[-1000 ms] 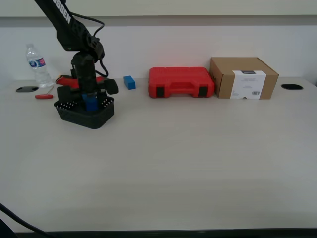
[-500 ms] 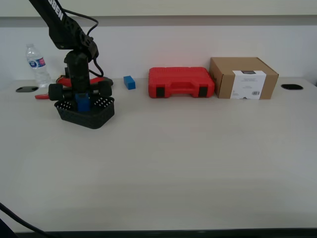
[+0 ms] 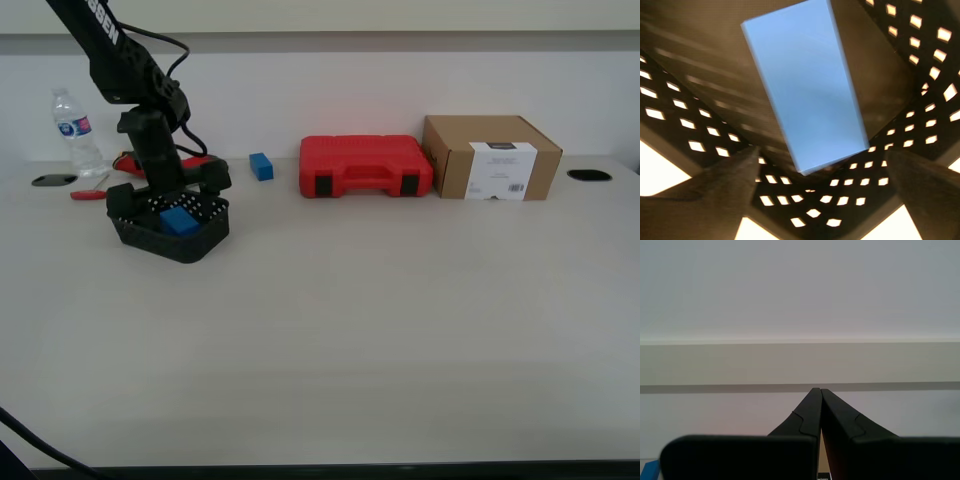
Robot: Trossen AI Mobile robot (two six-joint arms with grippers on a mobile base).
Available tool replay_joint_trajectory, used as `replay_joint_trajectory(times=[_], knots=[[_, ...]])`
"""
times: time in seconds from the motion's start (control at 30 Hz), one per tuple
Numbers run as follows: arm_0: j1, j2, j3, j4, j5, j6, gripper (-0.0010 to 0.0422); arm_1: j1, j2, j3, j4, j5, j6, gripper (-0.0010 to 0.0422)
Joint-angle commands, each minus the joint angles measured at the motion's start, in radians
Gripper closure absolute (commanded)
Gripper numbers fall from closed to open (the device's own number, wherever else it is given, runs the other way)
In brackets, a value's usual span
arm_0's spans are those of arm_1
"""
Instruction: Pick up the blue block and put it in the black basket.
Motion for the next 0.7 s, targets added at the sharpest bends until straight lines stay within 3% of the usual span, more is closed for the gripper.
replay_joint_trajectory(times=[0.03, 0.13, 0.33, 0.37, 0.7], knots=[[0.0, 0.0, 0.002, 0.004, 0.0, 0.0, 0.0413, 0.002, -0.001, 0.004, -0.027, 0.003, -0.011, 0.0013], [0.0, 0.0, 0.002, 0.005, 0.0, 0.0, 0.0413, 0.004, -0.002, 0.021, -0.025, 0.003, -0.015, 0.0085], [0.0, 0.0, 0.002, 0.004, 0.0, 0.0, 0.0413, 0.004, -0.02, 0.107, -0.023, 0.002, 0.014, 0.0343], [0.001, 0.0, 0.002, 0.004, 0.0, 0.0, 0.0413, 0.004, -0.021, 0.125, -0.023, 0.002, 0.029, 0.0405], [0.0, 0.0, 0.002, 0.005, 0.0, 0.0, 0.0413, 0.003, -0.021, 0.129, -0.021, -0.029, 0.044, 0.0414]])
